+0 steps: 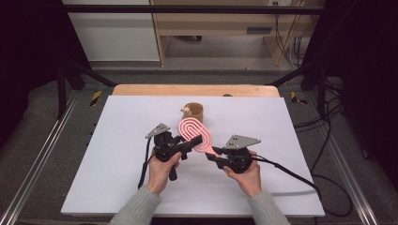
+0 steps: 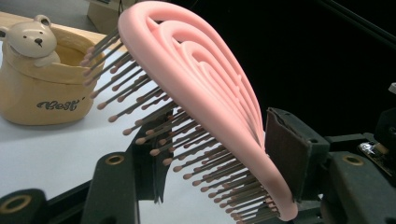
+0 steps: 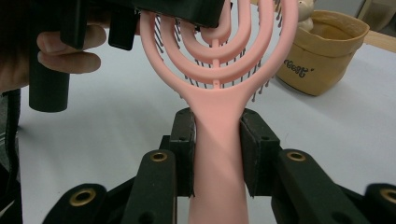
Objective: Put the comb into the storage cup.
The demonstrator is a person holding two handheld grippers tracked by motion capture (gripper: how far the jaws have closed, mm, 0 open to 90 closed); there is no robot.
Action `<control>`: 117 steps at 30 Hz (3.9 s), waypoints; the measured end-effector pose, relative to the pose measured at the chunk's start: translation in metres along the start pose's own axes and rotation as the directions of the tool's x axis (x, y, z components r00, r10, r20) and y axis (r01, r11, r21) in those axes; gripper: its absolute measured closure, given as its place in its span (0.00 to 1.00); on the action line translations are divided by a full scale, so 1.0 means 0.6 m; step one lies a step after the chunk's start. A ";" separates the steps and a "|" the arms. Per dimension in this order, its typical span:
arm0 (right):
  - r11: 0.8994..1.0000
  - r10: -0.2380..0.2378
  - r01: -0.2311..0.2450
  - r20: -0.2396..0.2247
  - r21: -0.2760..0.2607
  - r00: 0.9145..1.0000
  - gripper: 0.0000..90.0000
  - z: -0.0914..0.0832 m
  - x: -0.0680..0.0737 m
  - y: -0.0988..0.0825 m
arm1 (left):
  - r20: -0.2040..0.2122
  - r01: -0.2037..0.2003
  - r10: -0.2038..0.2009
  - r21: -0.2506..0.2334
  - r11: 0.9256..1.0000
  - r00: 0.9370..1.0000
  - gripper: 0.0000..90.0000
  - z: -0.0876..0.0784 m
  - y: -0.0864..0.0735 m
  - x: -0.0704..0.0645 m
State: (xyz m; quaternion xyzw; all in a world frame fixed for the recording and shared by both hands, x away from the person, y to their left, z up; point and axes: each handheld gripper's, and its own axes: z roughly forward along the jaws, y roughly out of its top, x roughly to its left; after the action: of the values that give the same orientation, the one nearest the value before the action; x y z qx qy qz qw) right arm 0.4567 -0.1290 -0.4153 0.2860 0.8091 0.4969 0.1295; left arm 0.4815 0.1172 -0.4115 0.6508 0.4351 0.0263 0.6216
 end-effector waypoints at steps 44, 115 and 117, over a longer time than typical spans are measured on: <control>1.000 0.000 0.000 0.007 0.008 1.000 0.78 0.010 0.001 -0.003 | 0.023 0.041 -0.040 -0.038 0.998 0.999 0.68 -0.002 -0.003 -0.022; 0.997 0.015 -0.010 0.066 -0.073 0.998 0.03 -0.013 -0.027 -0.011 | -0.075 -0.153 0.148 -0.071 0.986 0.986 0.71 -0.051 0.054 -0.031; 0.997 0.032 -0.027 0.069 -0.068 0.997 0.01 -0.016 -0.033 -0.015 | -0.077 -0.158 0.153 -0.069 0.985 0.985 0.71 -0.053 0.057 -0.031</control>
State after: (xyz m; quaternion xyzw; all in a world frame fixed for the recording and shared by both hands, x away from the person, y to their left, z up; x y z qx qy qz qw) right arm 0.4646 -0.1507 -0.4200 0.3107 0.7827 0.5151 0.1598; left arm 0.4702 0.1365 -0.3663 0.6576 0.4037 0.1143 0.6257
